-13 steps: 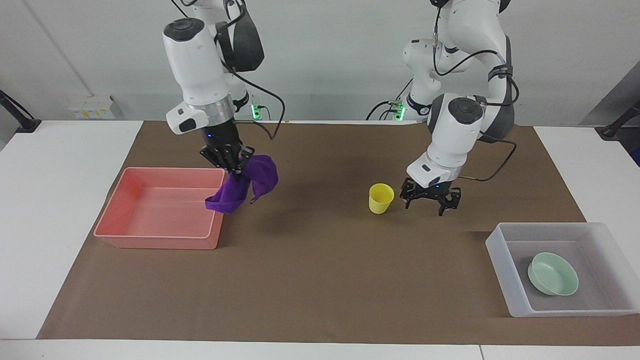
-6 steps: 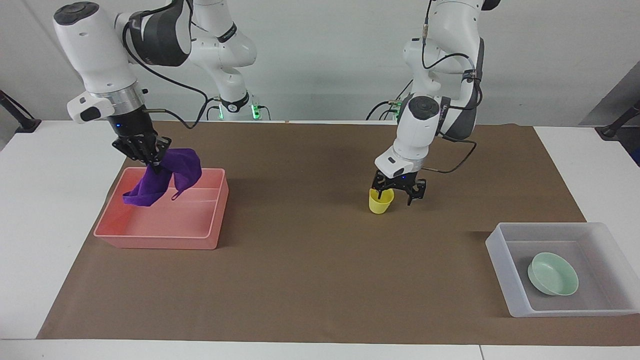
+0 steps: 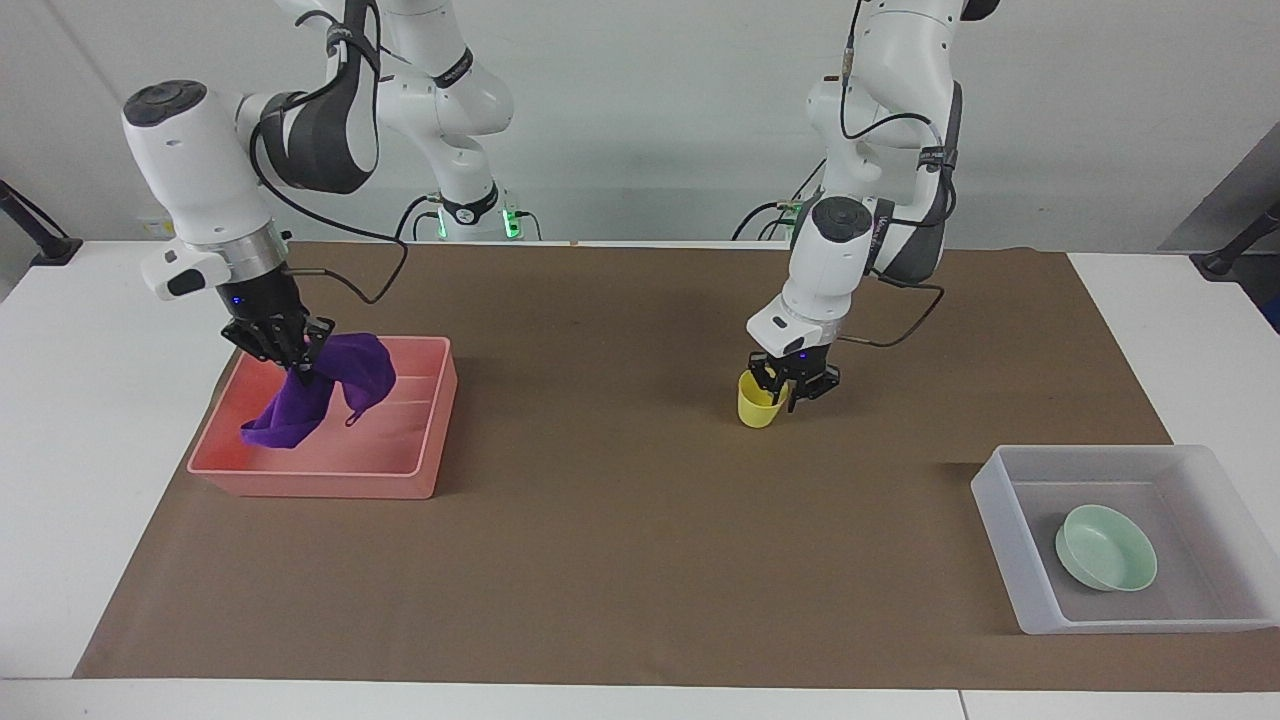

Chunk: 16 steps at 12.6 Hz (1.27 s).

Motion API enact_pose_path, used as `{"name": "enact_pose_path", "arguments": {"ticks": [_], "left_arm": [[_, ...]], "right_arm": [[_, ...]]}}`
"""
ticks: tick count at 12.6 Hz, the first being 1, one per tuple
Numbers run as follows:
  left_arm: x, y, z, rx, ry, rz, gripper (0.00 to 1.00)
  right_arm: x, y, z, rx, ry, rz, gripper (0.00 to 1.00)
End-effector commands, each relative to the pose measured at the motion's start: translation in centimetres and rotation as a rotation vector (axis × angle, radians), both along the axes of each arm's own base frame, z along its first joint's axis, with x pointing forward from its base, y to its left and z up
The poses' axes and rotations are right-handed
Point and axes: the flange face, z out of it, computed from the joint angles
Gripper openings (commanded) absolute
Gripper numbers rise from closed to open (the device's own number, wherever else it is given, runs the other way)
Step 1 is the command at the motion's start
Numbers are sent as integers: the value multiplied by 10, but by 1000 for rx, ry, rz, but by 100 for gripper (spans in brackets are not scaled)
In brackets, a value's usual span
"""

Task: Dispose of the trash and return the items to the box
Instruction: 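Carry the cloth into the pink box while the left gripper grasps the cup, then drop the yellow cup into the green bowl while the right gripper releases the cloth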

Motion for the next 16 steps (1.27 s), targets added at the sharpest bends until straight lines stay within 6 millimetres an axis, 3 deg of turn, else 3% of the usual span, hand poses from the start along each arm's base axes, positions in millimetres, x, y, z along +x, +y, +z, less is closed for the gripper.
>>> {"name": "enact_pose_path", "arguments": {"ticks": [1, 2, 5, 10, 11, 13, 16], "left_arm": [[1, 8, 13, -1, -20, 19, 0], [10, 14, 22, -3, -26, 33, 0], [44, 60, 56, 0, -52, 84, 0], [101, 157, 112, -13, -95, 140, 0], [116, 180, 126, -34, -123, 173, 0], [141, 229, 149, -77, -175, 249, 0], [156, 312, 145, -56, -192, 314, 0]], "right_arm": [[-11, -11, -27, -3, 17, 18, 0], [-14, -17, -33, -1, 29, 9, 0], [-22, -19, -59, -1, 39, 1, 0], [-24, -20, -76, 1, 43, -16, 0], [-24, -20, -77, 1, 46, -16, 15], [-23, -19, -80, 3, 48, -22, 100], [-20, -17, -79, 3, 44, -28, 100]]}}
